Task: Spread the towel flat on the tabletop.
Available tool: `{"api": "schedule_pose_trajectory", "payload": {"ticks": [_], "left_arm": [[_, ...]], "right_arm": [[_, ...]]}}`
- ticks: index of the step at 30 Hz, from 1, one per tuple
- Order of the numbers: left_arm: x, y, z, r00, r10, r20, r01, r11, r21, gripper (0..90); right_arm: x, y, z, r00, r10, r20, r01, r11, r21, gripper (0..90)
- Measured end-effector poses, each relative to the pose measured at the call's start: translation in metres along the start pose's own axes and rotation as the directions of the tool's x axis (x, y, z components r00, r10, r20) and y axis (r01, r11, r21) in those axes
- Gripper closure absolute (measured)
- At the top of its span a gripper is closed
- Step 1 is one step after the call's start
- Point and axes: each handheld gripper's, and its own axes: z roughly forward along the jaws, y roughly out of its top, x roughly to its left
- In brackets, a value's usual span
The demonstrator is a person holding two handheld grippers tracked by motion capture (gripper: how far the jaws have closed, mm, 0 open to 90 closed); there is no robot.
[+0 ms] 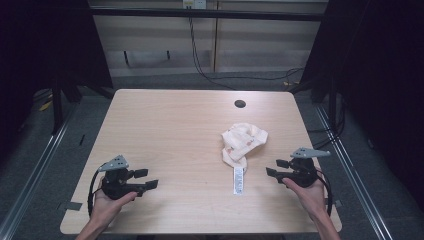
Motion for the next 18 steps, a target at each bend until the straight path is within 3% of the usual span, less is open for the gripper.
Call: {"api": "schedule_pose_trajectory", "payload": {"ticks": [2,5,13,16,18], "left_arm": [[-0.001,-0.001,0.002,0.9999,0.011,0.009,-0.011,0.9997,0.023,38.6],[-0.002,-0.001,0.003,0.9997,0.017,0.015,-0.017,0.9995,0.027,38.1],[0.001,0.000,0.004,1.0000,0.004,0.003,-0.004,0.9996,0.028,35.7],[0.000,0.000,0.004,1.0000,0.004,-0.004,-0.004,0.9996,0.028,34.2],[-0.001,-0.001,0.002,1.0000,0.004,-0.007,-0.004,0.9997,0.023,34.1]], "right_arm": [[0.004,0.008,0.000,0.9988,-0.002,-0.049,0.001,1.000,-0.020,46.3],[0.006,0.013,-0.001,0.9974,-0.008,-0.071,0.006,1.000,-0.026,46.3],[-0.007,0.034,0.015,0.9977,-0.014,-0.067,0.012,1.000,-0.028,35.1],[-0.012,0.045,0.026,0.9900,0.005,-0.141,-0.008,1.000,-0.022,31.1],[-0.011,0.054,0.035,0.9883,-0.023,-0.151,0.018,0.999,-0.030,31.0]]}}
